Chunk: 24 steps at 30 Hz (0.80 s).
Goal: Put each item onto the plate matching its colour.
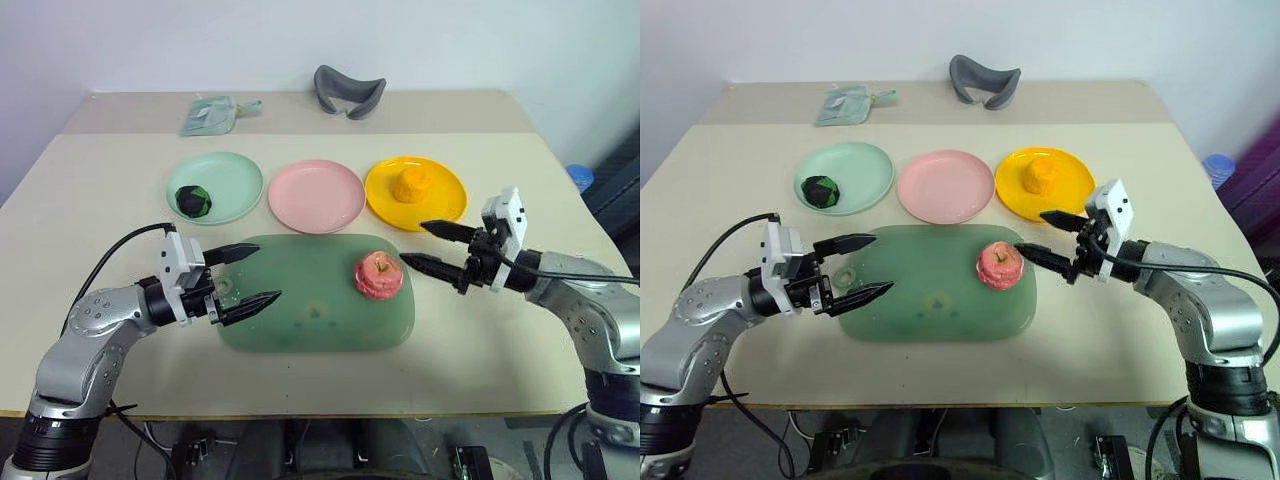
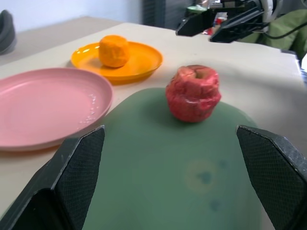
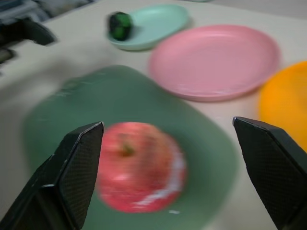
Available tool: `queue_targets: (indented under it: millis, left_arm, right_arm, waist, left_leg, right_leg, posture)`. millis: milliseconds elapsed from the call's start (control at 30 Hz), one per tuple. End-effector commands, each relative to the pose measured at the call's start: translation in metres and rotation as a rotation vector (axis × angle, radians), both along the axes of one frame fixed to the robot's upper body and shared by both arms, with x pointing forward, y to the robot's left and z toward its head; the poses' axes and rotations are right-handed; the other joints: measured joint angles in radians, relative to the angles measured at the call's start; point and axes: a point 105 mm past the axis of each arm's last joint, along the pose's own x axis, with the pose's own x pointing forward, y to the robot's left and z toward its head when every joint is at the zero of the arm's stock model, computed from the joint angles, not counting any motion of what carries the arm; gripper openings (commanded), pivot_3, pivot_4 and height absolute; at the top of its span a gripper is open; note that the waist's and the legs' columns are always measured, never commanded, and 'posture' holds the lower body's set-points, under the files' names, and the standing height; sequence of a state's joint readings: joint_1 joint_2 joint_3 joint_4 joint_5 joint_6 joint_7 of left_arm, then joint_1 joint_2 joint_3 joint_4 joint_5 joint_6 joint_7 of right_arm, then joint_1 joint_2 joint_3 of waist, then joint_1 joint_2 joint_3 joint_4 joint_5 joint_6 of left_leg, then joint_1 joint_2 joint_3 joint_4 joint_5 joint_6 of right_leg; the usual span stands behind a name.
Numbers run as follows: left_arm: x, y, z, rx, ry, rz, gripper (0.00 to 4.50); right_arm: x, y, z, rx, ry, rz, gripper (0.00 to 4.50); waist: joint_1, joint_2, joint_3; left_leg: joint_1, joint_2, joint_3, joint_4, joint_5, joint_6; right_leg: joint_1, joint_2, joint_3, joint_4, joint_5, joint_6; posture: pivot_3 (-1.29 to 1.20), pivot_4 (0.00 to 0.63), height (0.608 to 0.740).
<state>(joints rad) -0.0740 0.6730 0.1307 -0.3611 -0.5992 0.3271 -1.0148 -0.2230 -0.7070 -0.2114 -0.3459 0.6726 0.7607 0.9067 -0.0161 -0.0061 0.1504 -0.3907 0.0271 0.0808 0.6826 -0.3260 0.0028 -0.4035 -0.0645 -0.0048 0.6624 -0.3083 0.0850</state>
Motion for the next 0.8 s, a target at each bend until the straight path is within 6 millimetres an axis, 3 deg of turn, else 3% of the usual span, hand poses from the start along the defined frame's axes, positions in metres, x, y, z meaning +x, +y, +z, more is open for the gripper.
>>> queue_targets:
  millis: [33, 233, 800]
  left_arm:
    - [-0.001, -0.001, 0.006, 0.008, -0.017, -0.034, 4.5]
    - [0.001, -0.001, 0.005, 0.014, -0.015, -0.046, 4.5]
    - [-0.002, 0.001, 0.002, 0.021, -0.026, -0.016, 4.5]
  right_arm:
    - [-0.013, 0.016, 0.001, -0.002, -0.005, 0.067, 4.38]
    - [-0.01, 0.03, -0.013, -0.04, -0.015, 0.081, 4.38]
    - [0.005, 0.034, -0.044, -0.134, -0.055, 0.059, 4.38]
  waist:
    - [0.001, 0.0, 0.0]
    - [0.002, 0.0, 0.0]
    - [0.003, 0.0, 0.0]
  left_leg:
    - [0.0, 0.0, 0.0, 0.0, 0.0, 0.0]
    - [0.0, 0.0, 0.0, 0.0, 0.0, 0.0]
    - [0.0, -0.001, 0.0, 0.001, 0.0, 0.0]
  right_leg:
    - [0.0, 0.0, 0.0, 0.0, 0.0, 0.0]
    - [0.0, 0.0, 0.0, 0.0, 0.0, 0.0]
    - [0.0, 0.001, 0.0, 0.0, 0.0, 0.0]
  posture:
    - [0.0, 0.15, 0.74]
    - [0.0, 0.15, 0.74]
    - [0.0, 0.15, 0.74]
